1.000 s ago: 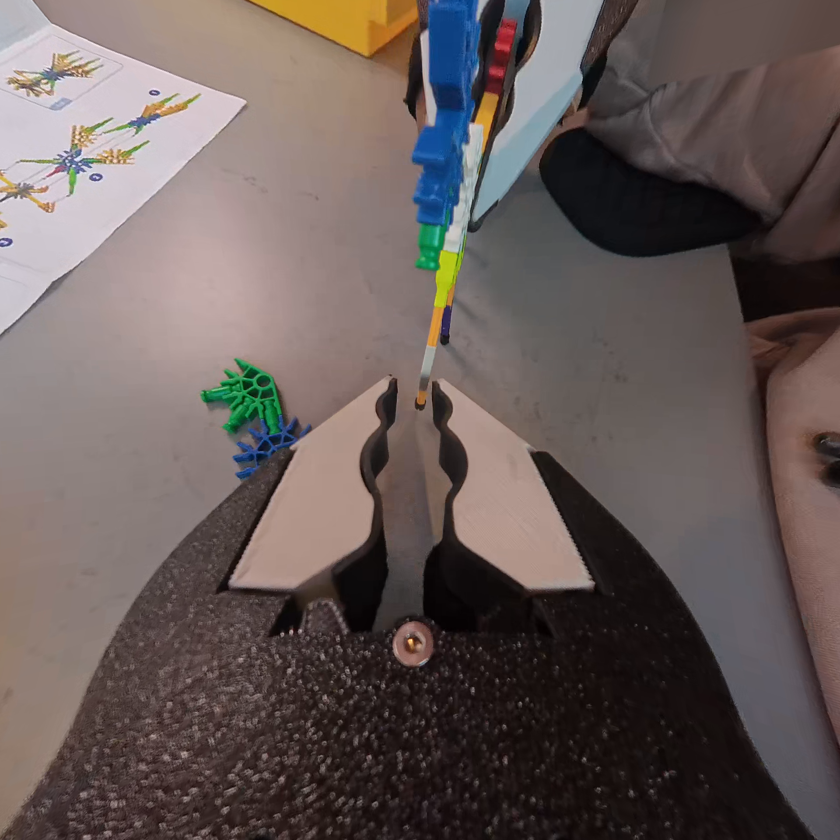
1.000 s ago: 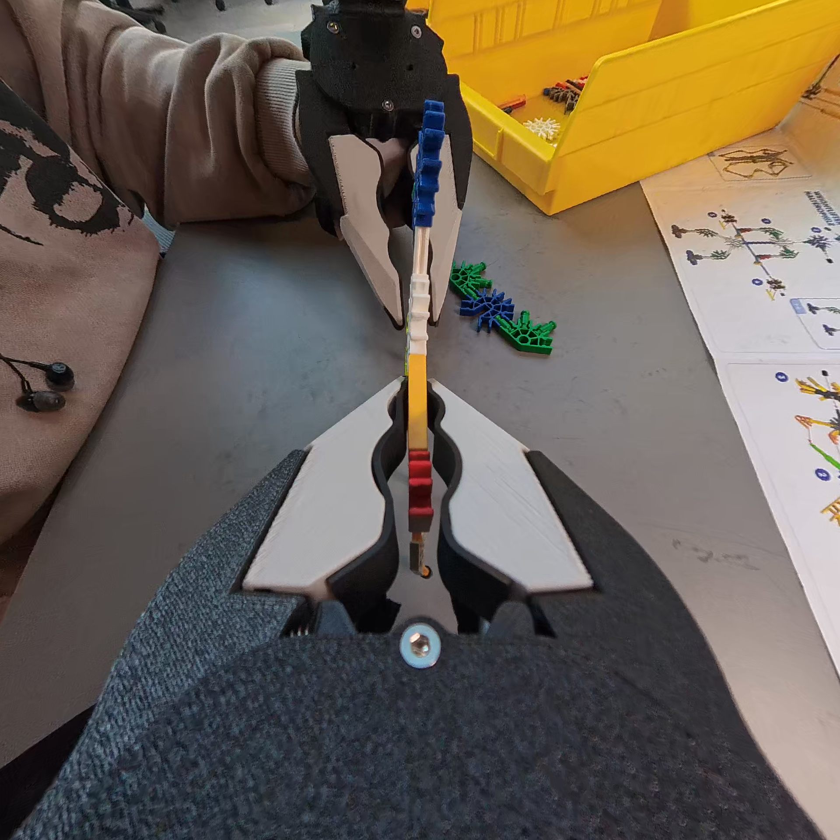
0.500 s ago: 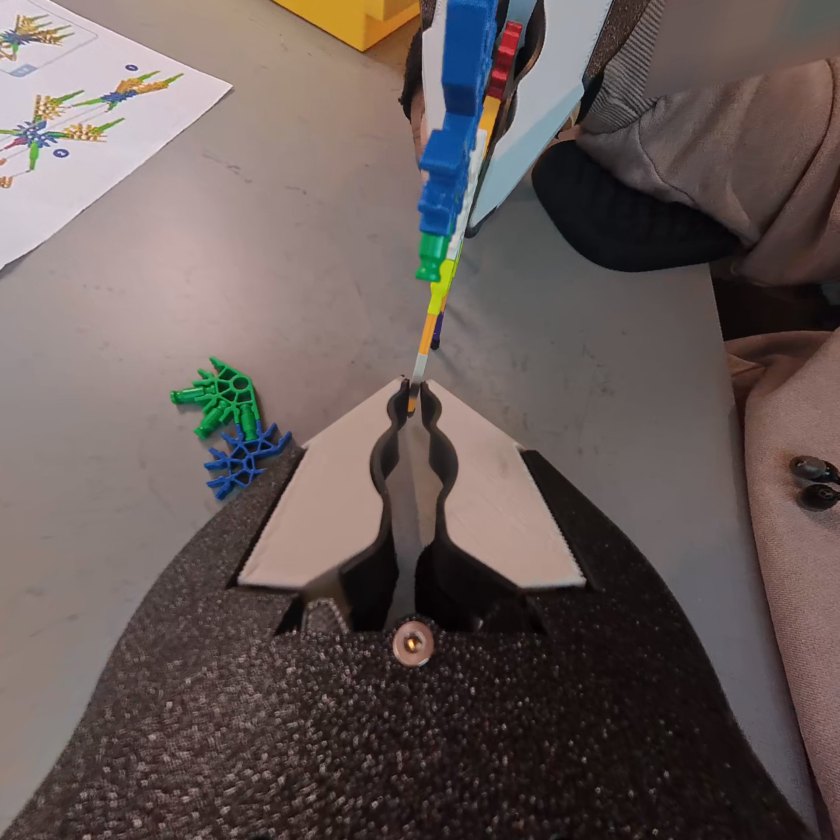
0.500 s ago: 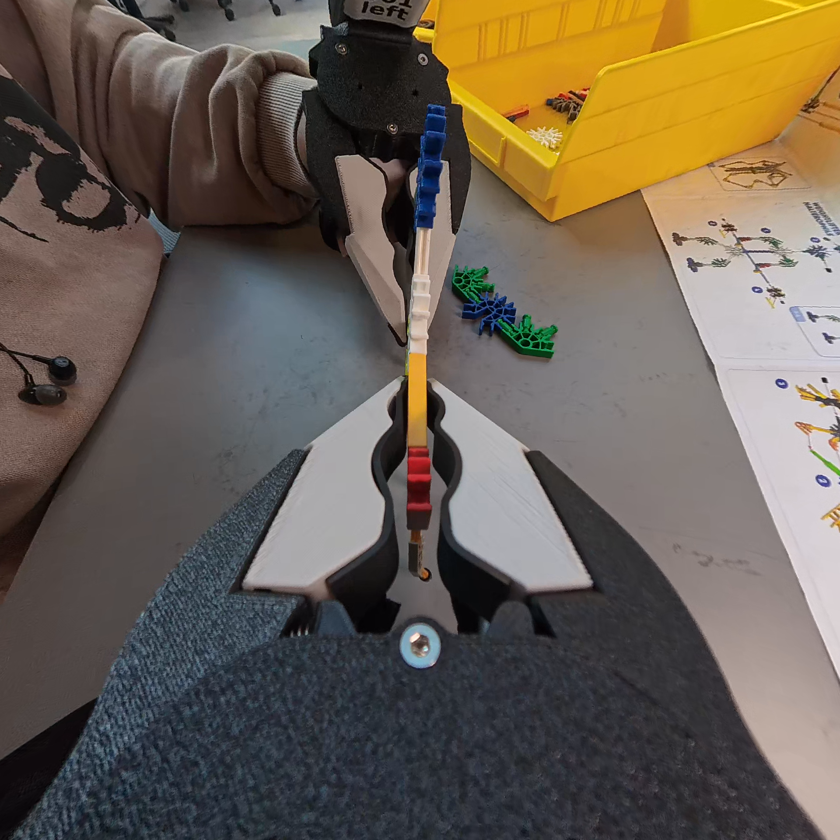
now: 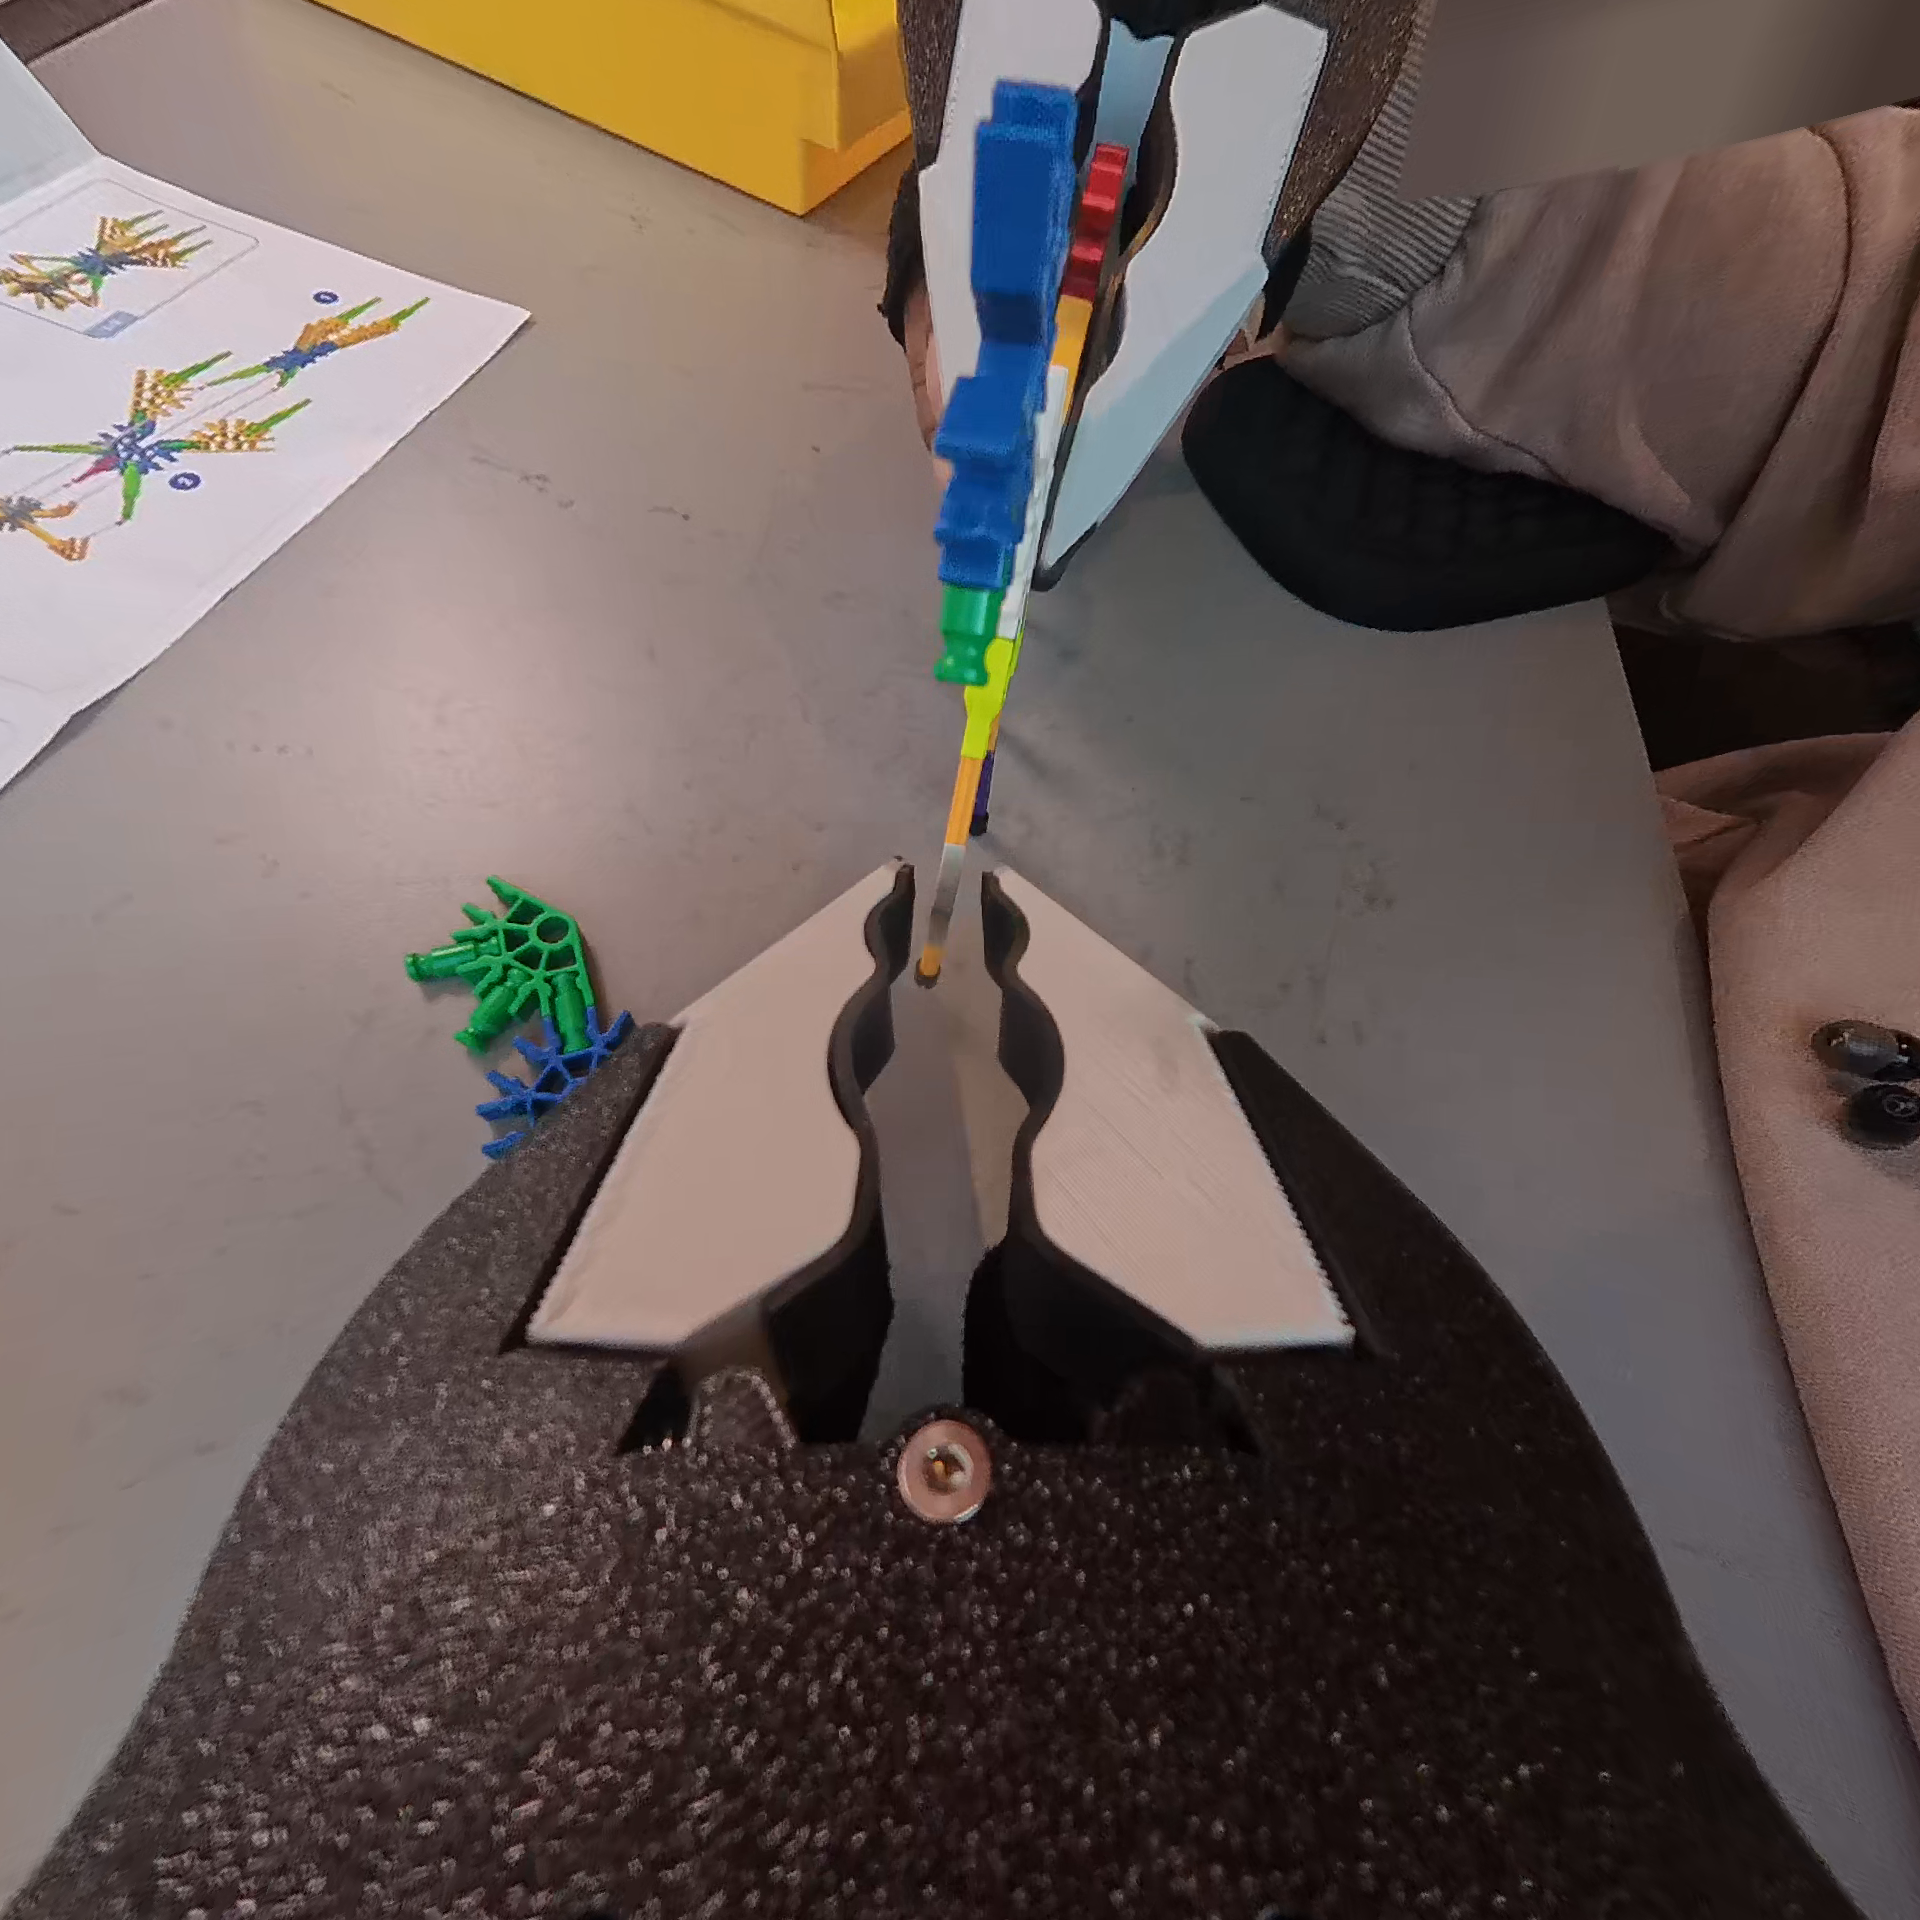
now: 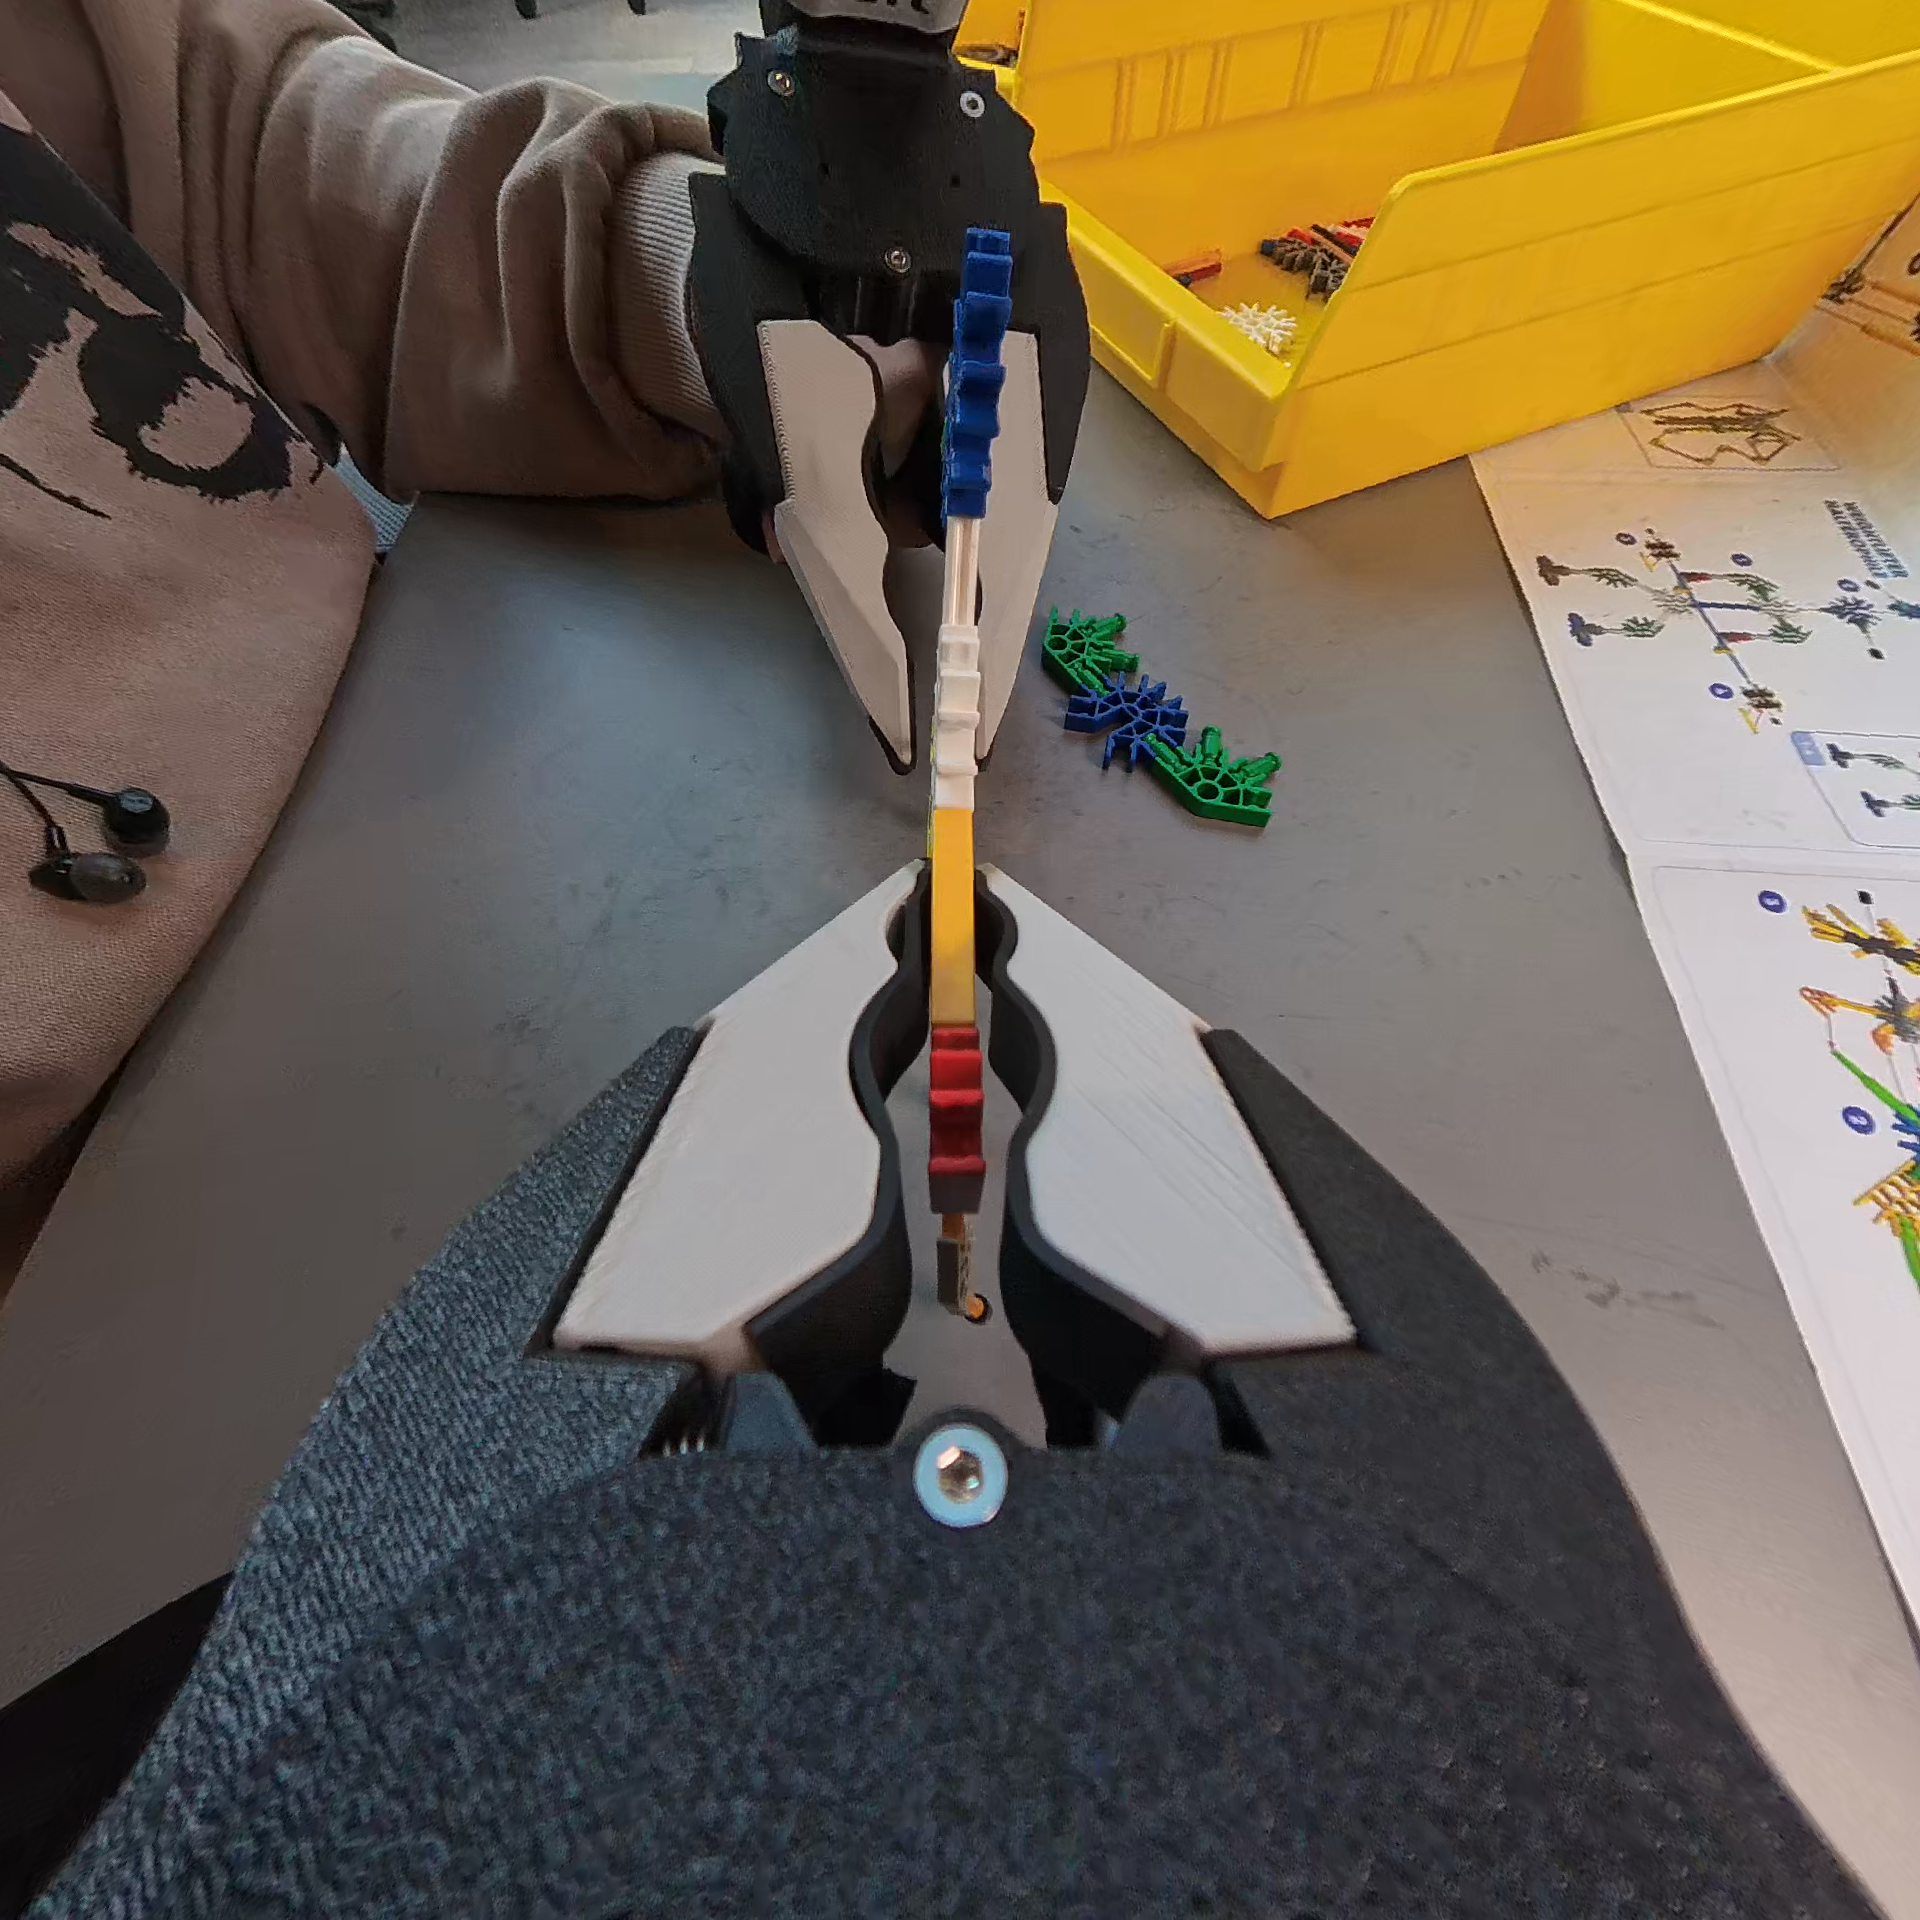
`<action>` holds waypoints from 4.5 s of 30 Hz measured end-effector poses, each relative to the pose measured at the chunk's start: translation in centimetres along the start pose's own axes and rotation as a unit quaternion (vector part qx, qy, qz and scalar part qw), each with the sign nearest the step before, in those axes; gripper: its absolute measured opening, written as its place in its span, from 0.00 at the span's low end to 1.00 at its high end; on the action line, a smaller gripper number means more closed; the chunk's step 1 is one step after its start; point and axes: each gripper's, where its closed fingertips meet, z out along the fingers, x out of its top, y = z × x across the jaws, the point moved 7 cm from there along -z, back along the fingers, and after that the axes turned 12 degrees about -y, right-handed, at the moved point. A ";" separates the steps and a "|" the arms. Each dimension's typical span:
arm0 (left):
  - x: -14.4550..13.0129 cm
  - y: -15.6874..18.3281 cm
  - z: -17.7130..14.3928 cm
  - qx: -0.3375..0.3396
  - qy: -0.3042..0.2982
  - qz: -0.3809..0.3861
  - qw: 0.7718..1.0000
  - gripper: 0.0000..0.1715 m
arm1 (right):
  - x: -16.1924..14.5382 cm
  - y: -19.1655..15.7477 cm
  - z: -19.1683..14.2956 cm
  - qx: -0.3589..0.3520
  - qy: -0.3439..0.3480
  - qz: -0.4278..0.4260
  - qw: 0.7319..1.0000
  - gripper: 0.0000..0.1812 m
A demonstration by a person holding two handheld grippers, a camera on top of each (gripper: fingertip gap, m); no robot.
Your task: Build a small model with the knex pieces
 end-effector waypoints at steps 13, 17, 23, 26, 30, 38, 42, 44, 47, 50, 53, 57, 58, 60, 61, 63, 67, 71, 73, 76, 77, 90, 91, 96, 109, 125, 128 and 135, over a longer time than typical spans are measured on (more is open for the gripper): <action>0.4 0.3 0.2 0.001 0.022 0.003 1.000 0.03 | -0.3 -0.3 -0.2 0.006 -0.017 -0.002 1.000 0.03; 0.4 0.2 0.2 0.007 0.021 0.007 1.000 0.03 | -0.6 -0.4 0.0 0.006 -0.030 -0.010 0.999 0.07; 0.5 0.1 -0.1 0.011 0.027 0.007 1.000 0.04 | -0.5 -0.3 -0.5 0.003 -0.019 -0.008 1.000 0.09; 0.5 0.1 -0.2 0.012 0.029 0.008 0.999 0.04 | -0.6 -0.2 -0.7 -0.001 -0.020 -0.008 1.000 0.08; 0.5 0.1 -0.2 0.017 0.028 0.011 0.999 0.04 | -0.6 0.0 -1.2 -0.008 -0.016 -0.005 1.000 0.08; 0.6 0.1 -0.3 0.035 0.031 0.020 0.999 0.02 | -0.4 -0.2 -1.2 -0.008 -0.009 -0.015 1.000 0.06; 1.0 0.2 -0.8 0.017 0.056 0.016 0.998 0.10 | 0.0 -0.4 -1.4 -0.012 0.009 -0.030 0.999 0.03; 1.1 0.4 -0.7 0.011 0.059 0.021 0.998 0.14 | 0.2 -0.8 -1.3 -0.003 0.018 -0.044 0.999 0.03; 1.2 0.7 0.1 0.017 0.048 0.036 0.998 0.13 | 0.4 -0.8 -0.9 0.001 0.021 -0.039 0.999 0.03; 1.4 0.8 0.4 0.027 0.042 0.041 0.998 0.02 | 0.2 -0.4 -1.0 -0.005 0.020 -0.027 0.999 0.03; 1.4 0.7 0.3 0.033 0.040 0.046 0.998 0.02 | 0.1 -0.4 -0.9 -0.005 0.013 -0.025 1.000 0.03; 1.2 0.4 0.0 0.049 0.040 0.050 0.997 0.02 | 0.0 -0.1 -1.1 -0.020 0.009 -0.026 0.999 0.05; 1.2 0.3 -0.1 0.053 0.041 0.051 0.996 0.02 | 0.0 -0.1 -1.1 -0.021 0.011 -0.024 0.999 0.03; 1.3 0.3 -0.1 0.062 0.040 0.053 0.996 0.03 | 0.0 0.0 -1.0 -0.022 0.011 -0.020 0.999 0.03; 1.3 0.2 -0.3 0.064 0.040 0.056 0.996 0.03 | 0.0 0.0 -1.0 -0.025 0.010 -0.022 0.999 0.03; 1.2 -0.2 -1.2 0.073 0.036 0.055 0.995 0.08 | 0.0 0.1 -1.2 -0.027 0.006 -0.022 0.999 0.03; 0.0 -3.5 -3.9 0.133 0.025 -0.015 0.991 0.12 | -0.6 0.5 -2.0 -0.034 -0.001 -0.012 0.999 0.03; -1.7 -5.2 -3.4 0.142 -0.022 -0.060 0.988 0.15 | -1.1 1.2 -2.7 -0.008 -0.003 0.058 0.998 0.03; -2.3 -5.2 -2.2 0.141 -0.062 -0.062 0.986 0.18 | -1.6 1.3 -2.8 0.047 -0.002 0.123 0.991 0.03; -3.0 -5.0 -1.3 0.142 -0.111 -0.059 0.982 0.21 | -2.4 1.6 -2.0 0.115 0.000 0.210 0.971 0.03; -3.1 -5.0 -1.2 0.143 -0.115 -0.062 0.981 0.21 | -2.7 1.7 -1.7 0.130 0.000 0.230 0.964 0.03; -2.8 -4.6 -1.3 0.159 -0.114 -0.062 0.979 0.21 | -4.8 1.3 0.0 0.099 -0.114 0.230 0.961 0.12; -2.7 -4.6 -1.4 0.161 -0.111 -0.063 0.979 0.21 | -4.7 1.3 -0.3 0.082 -0.127 0.215 0.965 0.16; -2.2 -5.1 -1.9 0.167 -0.075 -0.084 0.980 0.21 | -3.8 1.5 -1.1 -0.013 -0.152 0.160 0.975 0.33; -1.2 -3.7 -0.9 0.159 -0.038 -0.070 0.984 0.21 | -1.8 -1.5 3.7 -0.021 -0.242 -0.013 0.970 0.12; -1.9 -4.9 -2.6 0.063 -0.029 -0.146 0.987 0.21 | -2.0 -2.1 1.6 0.040 -0.176 0.024 0.983 0.23; -2.4 -5.0 -1.7 0.051 -0.061 -0.146 0.986 0.21 | -0.7 -1.1 1.1 0.013 -0.137 0.066 0.988 0.24; -1.3 -3.1 0.7 0.073 -0.118 -0.077 0.987 0.19 | -0.3 -1.4 4.8 -0.043 -0.221 0.110 0.968 0.23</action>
